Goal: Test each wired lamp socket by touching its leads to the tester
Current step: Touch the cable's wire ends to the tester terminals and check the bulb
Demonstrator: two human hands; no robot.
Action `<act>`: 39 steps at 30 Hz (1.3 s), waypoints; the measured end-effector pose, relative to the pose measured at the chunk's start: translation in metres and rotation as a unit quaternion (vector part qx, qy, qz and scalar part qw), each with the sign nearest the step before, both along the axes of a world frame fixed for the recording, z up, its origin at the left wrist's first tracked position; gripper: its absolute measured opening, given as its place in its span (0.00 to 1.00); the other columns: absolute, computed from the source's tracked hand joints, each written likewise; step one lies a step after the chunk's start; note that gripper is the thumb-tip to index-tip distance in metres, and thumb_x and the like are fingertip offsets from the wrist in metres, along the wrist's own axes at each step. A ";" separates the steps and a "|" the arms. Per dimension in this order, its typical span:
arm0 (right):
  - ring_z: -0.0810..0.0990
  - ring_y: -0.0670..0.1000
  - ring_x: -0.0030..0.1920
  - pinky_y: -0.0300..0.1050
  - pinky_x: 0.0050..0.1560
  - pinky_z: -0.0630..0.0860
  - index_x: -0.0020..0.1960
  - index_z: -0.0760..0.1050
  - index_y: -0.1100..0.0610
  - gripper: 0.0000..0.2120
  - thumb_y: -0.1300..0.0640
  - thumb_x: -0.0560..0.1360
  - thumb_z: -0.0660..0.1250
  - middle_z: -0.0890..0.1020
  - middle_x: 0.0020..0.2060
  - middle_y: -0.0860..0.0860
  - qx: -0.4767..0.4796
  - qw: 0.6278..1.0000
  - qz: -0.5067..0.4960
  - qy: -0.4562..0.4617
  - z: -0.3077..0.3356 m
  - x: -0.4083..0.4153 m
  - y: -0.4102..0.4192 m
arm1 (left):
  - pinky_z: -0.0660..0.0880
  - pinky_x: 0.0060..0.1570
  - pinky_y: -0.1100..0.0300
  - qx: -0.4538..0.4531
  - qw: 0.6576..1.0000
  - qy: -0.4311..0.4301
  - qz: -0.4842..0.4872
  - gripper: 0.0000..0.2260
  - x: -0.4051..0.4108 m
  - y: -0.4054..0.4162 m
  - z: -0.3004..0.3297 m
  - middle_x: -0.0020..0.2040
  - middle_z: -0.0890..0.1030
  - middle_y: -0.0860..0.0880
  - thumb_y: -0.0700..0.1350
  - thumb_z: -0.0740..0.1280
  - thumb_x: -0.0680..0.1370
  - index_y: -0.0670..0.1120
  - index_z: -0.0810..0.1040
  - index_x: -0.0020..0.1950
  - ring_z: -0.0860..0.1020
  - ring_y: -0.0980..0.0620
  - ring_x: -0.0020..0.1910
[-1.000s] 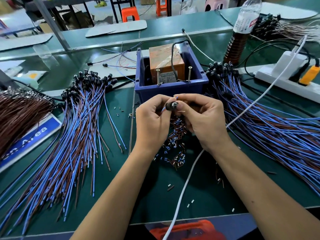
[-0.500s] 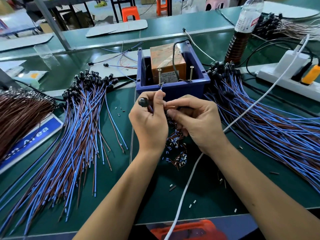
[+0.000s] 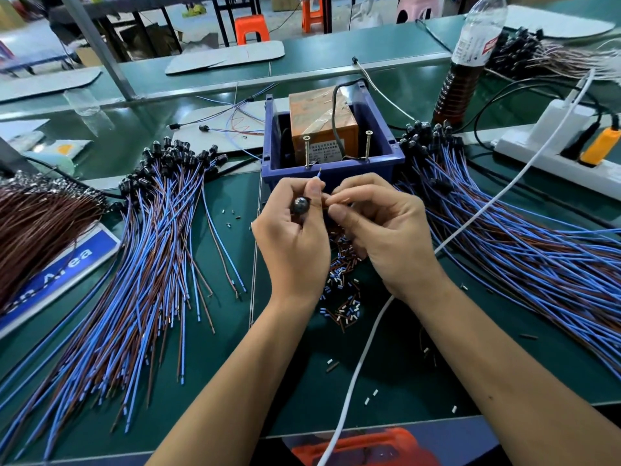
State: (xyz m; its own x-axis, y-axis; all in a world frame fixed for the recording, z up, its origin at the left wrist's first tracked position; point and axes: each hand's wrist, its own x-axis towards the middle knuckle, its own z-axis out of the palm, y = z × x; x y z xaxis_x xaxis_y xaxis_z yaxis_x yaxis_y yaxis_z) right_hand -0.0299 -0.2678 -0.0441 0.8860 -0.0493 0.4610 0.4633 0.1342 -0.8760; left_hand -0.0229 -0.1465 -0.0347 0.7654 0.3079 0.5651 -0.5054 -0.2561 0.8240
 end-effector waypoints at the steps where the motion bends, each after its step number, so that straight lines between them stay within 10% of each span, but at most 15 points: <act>1: 0.78 0.49 0.33 0.37 0.29 0.72 0.50 0.83 0.61 0.03 0.66 0.78 0.73 0.85 0.52 0.56 0.029 1.000 0.005 0.010 0.001 0.000 -0.002 | 0.78 0.43 0.56 0.003 1.000 -0.019 0.009 0.09 -0.001 0.000 0.001 0.40 0.84 0.50 0.42 0.67 0.84 0.41 0.81 0.46 0.82 0.51 0.40; 16: 0.84 0.49 0.39 0.42 0.42 0.79 0.52 0.86 0.58 0.06 0.60 0.80 0.71 0.86 0.39 0.50 -0.092 0.925 -0.365 -0.054 0.006 0.016 -0.022 | 0.79 0.41 0.53 -0.051 0.993 -0.013 0.106 0.05 0.011 0.005 0.006 0.38 0.83 0.51 0.39 0.70 0.81 0.41 0.83 0.47 0.80 0.55 0.37; 39: 0.86 0.47 0.48 0.42 0.51 0.81 0.56 0.86 0.61 0.08 0.60 0.82 0.70 0.87 0.46 0.51 -0.187 0.917 -0.338 -0.101 0.015 0.018 -0.014 | 0.78 0.39 0.47 -0.019 0.996 -0.005 0.089 0.06 0.016 0.003 0.003 0.42 0.85 0.47 0.38 0.69 0.80 0.41 0.86 0.51 0.79 0.49 0.38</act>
State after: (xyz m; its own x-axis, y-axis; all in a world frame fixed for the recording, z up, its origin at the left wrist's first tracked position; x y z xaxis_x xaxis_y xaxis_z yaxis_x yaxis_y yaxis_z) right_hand -0.0119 -0.2819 -0.0291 0.6062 -0.3603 0.7090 0.4886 -0.5347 -0.6895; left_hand -0.0068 -0.1438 -0.0320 0.6920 0.4587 0.5574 -0.4625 -0.3112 0.8303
